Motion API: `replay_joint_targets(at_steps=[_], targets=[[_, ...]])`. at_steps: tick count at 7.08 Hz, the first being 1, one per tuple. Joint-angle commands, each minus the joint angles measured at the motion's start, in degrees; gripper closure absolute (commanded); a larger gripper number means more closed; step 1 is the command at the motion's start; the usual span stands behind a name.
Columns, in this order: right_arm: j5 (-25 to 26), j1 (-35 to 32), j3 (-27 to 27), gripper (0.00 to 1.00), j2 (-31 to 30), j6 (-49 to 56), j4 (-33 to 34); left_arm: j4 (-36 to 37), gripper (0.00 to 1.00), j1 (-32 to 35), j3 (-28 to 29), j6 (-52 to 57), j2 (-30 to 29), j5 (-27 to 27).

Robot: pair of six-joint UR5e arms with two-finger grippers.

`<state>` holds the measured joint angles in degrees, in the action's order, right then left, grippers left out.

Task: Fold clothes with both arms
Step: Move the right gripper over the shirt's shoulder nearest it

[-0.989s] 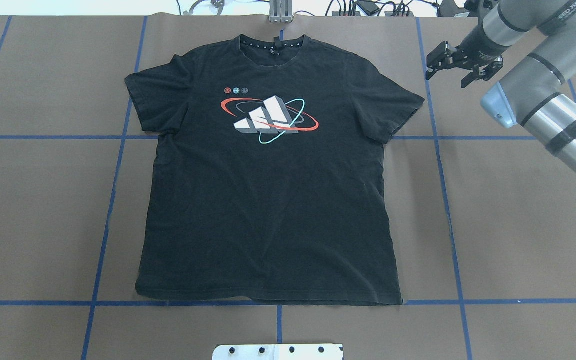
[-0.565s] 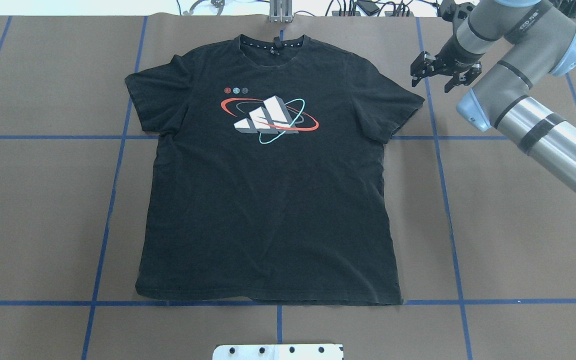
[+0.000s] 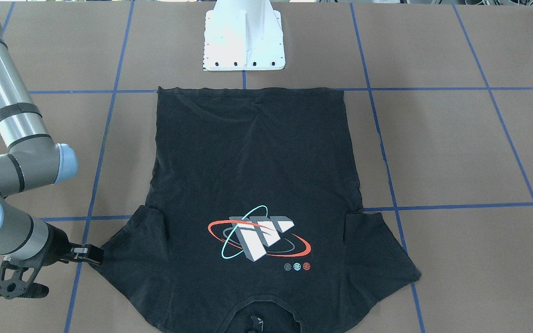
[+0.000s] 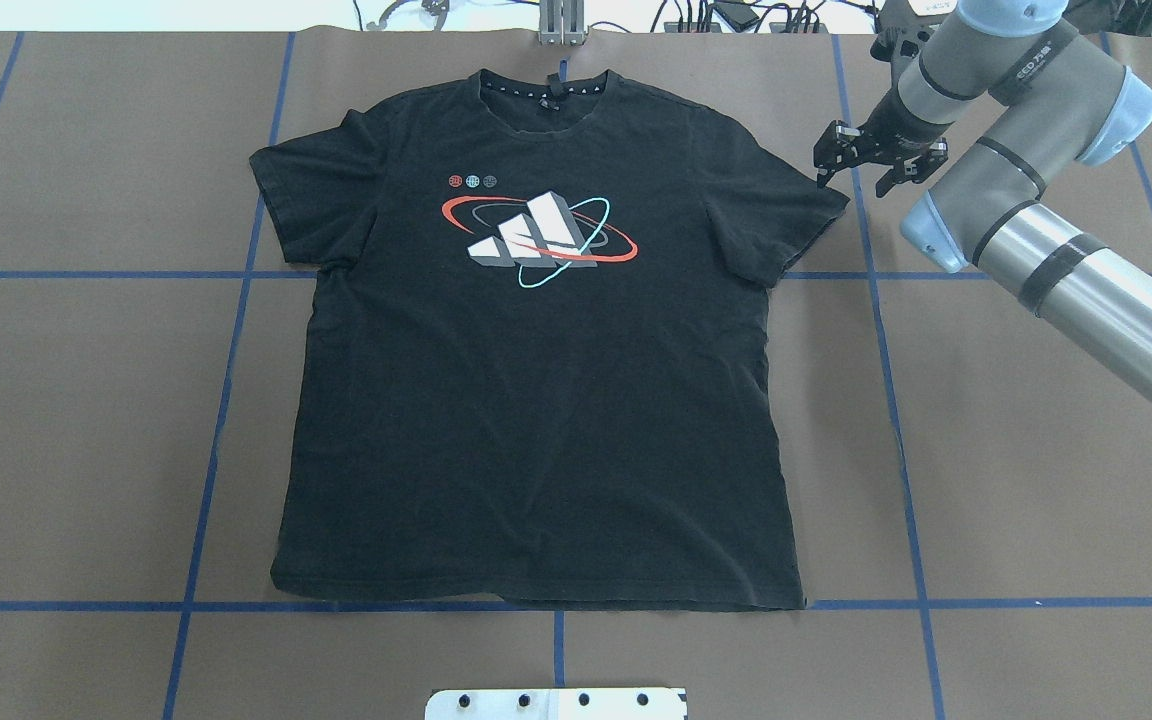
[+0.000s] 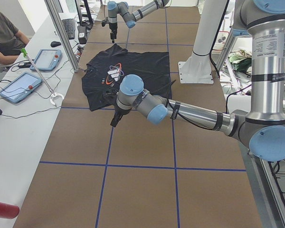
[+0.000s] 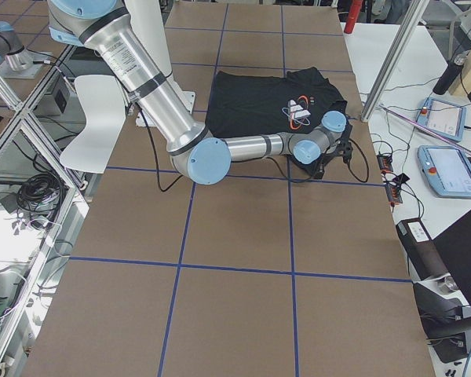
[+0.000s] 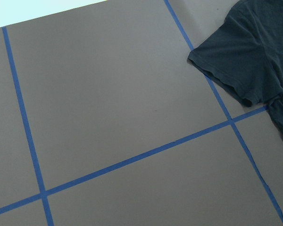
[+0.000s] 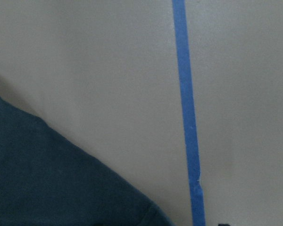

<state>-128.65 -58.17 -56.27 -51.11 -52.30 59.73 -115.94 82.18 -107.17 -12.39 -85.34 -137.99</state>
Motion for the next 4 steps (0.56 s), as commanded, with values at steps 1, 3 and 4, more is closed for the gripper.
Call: replay_joint_targets(at_steps=[1, 3, 4], targets=[[0.2, 0.5, 0.2, 0.17, 0.0, 0.0, -0.1, 0.0, 0.00, 0.0, 0.1, 0.0, 0.0, 0.0], [0.2, 1.1, 0.2, 0.23, -0.2, 0.0, -0.1, 0.0, 0.00, 0.0, 0.1, 0.0, 0.1, 0.0], [0.2, 1.2, 0.3, 0.23, -0.4, 0.0, -0.1, 0.0, 0.00, 0.0, 0.1, 0.0, 0.1, 0.0]])
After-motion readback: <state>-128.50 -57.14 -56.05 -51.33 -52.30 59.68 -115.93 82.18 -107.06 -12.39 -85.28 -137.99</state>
